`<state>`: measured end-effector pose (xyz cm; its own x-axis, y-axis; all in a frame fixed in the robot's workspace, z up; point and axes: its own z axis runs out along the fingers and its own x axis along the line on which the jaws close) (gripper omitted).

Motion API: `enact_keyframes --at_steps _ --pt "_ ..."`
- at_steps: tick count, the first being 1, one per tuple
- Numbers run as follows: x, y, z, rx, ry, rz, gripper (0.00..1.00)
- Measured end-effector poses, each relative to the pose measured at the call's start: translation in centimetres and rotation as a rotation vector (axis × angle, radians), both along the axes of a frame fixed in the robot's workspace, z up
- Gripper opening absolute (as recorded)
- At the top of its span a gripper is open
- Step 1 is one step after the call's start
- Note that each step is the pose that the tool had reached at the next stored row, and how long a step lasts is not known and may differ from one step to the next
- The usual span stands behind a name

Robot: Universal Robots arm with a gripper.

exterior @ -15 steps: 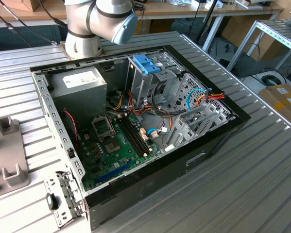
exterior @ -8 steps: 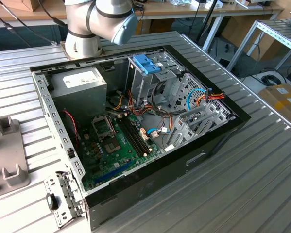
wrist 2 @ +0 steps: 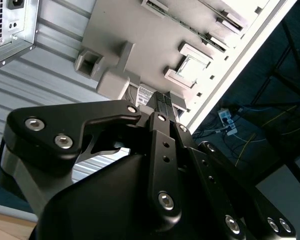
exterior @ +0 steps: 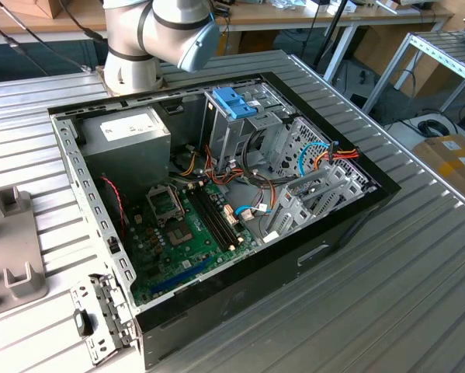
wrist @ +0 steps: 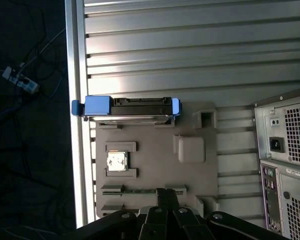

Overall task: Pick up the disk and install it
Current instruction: 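Reach for the disk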

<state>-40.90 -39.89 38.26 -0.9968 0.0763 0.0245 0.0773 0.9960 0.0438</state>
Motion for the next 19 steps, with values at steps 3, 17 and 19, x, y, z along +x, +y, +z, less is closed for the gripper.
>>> enact_keyframes --at_steps 3,17,19 --pt "-0.16 0.00 -0.01 -0.0001 0.0000 0.000 0.10" --pt "-1.03 0.00 -0.08 -0.0001 0.0000 0.000 0.10" --pt "-1.26 0.00 -0.10 0.0000 0.0000 0.000 0.10"
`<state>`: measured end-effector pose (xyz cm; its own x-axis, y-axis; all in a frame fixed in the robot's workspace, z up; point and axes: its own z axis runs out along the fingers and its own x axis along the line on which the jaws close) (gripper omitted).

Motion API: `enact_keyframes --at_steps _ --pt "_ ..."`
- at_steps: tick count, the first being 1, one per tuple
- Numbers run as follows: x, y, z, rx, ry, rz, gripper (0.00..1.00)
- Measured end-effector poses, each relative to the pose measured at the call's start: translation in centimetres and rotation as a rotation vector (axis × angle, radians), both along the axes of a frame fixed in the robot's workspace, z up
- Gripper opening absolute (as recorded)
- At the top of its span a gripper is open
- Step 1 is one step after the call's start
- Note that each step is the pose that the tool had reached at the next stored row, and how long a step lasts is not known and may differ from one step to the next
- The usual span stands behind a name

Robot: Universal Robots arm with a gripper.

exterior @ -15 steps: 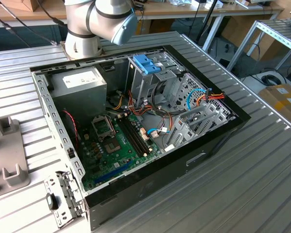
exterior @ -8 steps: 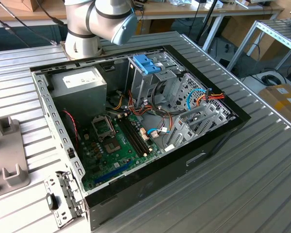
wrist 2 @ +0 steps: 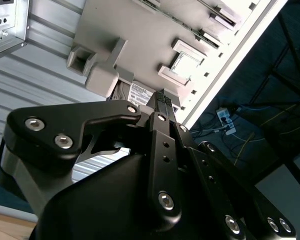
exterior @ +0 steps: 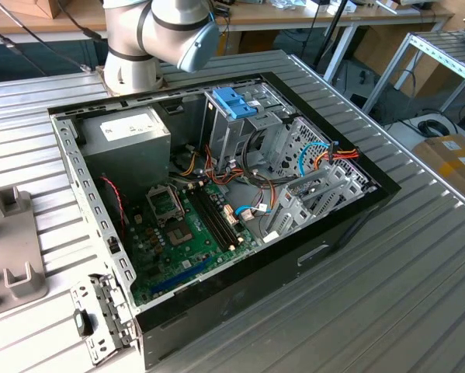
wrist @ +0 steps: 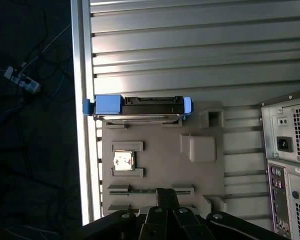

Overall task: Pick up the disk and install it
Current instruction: 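Reach for the disk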

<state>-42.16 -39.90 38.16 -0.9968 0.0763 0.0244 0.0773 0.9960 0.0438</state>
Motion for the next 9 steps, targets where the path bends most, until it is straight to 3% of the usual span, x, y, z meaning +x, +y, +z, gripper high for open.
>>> enact_keyframes --at_steps 9 --pt "-0.74 0.00 -0.04 0.0000 0.0000 0.000 0.10"
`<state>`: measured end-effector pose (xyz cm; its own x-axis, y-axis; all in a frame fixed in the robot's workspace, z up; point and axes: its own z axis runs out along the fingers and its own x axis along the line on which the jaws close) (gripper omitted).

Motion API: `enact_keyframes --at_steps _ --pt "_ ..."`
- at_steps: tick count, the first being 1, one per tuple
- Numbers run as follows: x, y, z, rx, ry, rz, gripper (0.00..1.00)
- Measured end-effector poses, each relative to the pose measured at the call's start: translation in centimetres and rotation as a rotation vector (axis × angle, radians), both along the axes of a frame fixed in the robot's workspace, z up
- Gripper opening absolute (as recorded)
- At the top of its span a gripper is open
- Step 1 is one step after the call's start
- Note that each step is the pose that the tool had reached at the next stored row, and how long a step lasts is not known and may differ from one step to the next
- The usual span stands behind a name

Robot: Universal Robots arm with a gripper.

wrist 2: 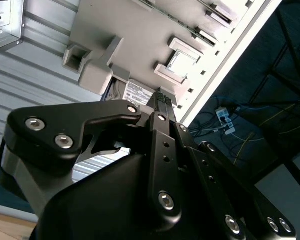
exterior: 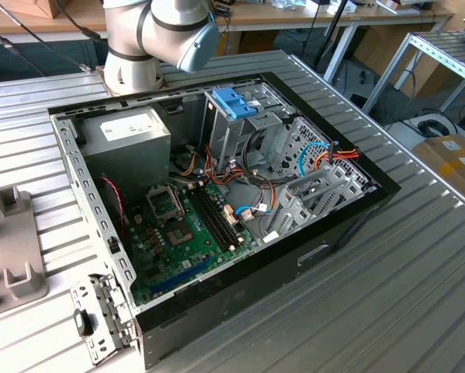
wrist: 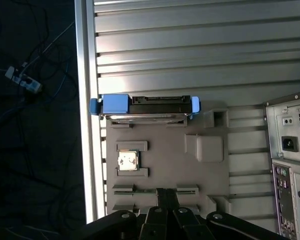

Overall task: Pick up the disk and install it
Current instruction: 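Reach for the disk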

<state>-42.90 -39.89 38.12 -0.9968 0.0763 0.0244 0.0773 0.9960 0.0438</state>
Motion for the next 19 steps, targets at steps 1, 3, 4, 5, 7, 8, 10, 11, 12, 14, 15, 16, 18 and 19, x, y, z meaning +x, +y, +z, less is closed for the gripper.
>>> enact_keyframes --at_steps 1,3,4,5,7,8,10,11,12,14,15,16,18,19 --pt "-0.06 0.00 0.00 0.0000 0.0000 0.000 0.10" --pt "-0.17 0.00 0.00 -0.0001 0.0001 0.000 0.10" --pt "-0.22 0.00 -0.01 -0.0001 0.0001 0.000 0.10" --pt "-0.28 0.00 -0.02 0.0000 0.0000 0.000 0.10" --pt "-0.47 0.00 -0.02 -0.0001 0.0001 0.000 0.10" --pt "-0.52 0.00 -0.03 0.0000 0.0001 0.000 0.10" --pt "-0.65 0.00 -0.03 0.0000 0.0000 0.000 0.10" --pt "-0.71 0.00 -0.03 0.0000 0.0001 0.000 0.10" --pt "-0.80 0.00 -0.04 0.0000 0.0001 0.000 0.10" --pt "-0.93 0.00 -0.04 0.0000 0.0001 0.000 0.10" --pt "-1.01 0.00 -0.05 0.0000 0.0000 0.000 0.10" --pt "-1.06 0.00 -0.05 -0.0001 0.0001 0.000 0.10" --pt "-1.20 0.00 -0.06 0.0000 0.0000 0.000 0.10" --pt "-1.27 0.00 -0.06 -0.0001 0.0001 0.000 0.10"
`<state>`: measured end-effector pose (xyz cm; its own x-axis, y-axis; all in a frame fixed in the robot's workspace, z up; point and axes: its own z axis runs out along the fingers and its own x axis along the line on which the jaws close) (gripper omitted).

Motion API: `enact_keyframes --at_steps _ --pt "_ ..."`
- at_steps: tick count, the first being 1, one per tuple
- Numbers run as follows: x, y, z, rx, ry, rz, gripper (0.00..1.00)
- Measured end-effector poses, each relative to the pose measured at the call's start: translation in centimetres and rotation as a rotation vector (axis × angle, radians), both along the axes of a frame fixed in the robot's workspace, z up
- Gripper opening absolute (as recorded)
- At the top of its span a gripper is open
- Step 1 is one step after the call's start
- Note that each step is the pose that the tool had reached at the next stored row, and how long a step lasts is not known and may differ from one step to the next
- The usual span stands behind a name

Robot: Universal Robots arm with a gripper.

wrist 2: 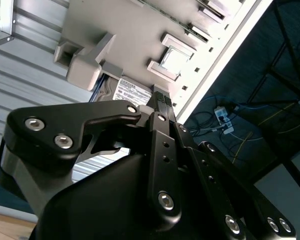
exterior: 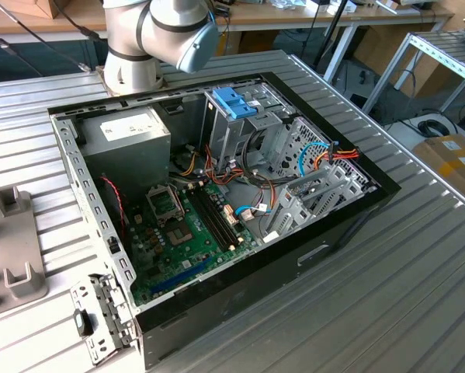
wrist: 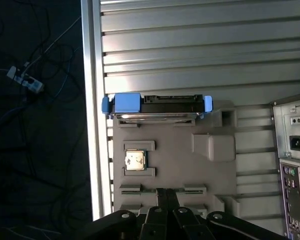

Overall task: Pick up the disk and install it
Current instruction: 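Reach for the disk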

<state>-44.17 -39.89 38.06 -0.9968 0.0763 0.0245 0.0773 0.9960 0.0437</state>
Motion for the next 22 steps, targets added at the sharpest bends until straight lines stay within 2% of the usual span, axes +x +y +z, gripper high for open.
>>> enact_keyframes --at_steps 22 --pt "-1.34 0.00 -0.06 0.0000 0.0000 0.000 0.10"
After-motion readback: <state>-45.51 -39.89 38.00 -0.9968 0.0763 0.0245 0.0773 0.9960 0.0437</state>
